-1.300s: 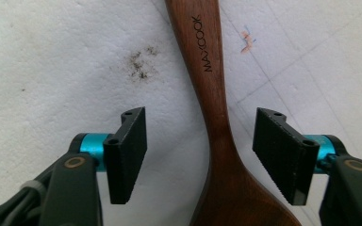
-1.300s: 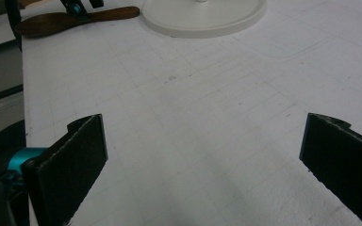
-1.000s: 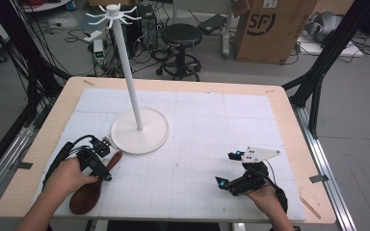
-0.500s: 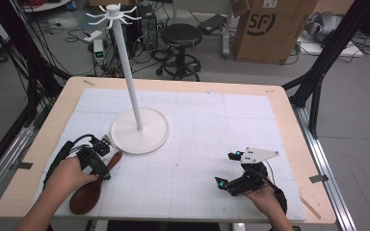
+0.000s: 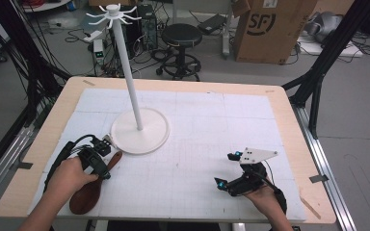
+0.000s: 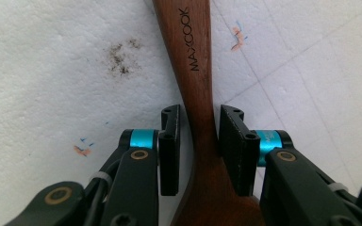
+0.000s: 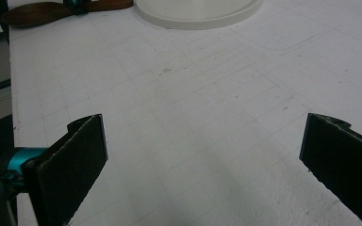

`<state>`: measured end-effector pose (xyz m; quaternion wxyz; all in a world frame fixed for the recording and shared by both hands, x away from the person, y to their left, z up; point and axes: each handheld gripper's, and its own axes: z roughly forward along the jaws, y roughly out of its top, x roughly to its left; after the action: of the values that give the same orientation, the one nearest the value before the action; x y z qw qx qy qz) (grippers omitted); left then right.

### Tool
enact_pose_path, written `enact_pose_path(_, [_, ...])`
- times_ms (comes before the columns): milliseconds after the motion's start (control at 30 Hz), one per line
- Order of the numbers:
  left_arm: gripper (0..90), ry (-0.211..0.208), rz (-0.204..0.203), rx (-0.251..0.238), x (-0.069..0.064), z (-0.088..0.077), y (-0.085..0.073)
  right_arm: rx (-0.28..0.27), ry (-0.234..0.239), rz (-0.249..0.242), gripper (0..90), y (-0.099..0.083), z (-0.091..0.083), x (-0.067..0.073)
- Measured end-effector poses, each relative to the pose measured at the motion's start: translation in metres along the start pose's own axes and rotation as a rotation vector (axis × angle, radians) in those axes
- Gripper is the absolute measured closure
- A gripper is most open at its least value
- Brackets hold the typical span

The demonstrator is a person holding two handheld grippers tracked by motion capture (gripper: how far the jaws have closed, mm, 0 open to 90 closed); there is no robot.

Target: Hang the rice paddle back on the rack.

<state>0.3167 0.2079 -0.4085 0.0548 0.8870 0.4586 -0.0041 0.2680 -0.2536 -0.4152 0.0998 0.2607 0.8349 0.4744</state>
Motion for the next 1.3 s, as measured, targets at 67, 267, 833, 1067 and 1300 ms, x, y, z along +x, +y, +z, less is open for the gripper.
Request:
enact_pose_path(67, [72.0,0.004,0.001,0.001,0.0002,0.0001,0.0002,0.0,0.003,0.004,0.2,-0.0001,0.0,0.0003])
enact_pose_path(267, [72.7,0.003,0.015,0.009,0.0004,0.0003,0.0007,-0.002,-0.002,-0.002,0.2,-0.0006,0.0008,0.0001])
enact_pose_path(833, [78.3,0.009,0.06,-0.002,0.0013,-0.0001,-0.0013,0.004,0.001,-0.004,0.2,-0.0026,0.0021,0.0016])
enact_pose_path(1067, [78.5,0.015,0.09,-0.01,0.0002,-0.0003,-0.0023,0.011,-0.001,-0.008,0.2,-0.0029,0.0028,0.0016])
enact_pose_path(1300, [78.5,0.011,0.13,-0.017,-0.0022,-0.0012,-0.0044,0.015,0.002,-0.004,0.2,-0.0035,0.0032,0.0021])
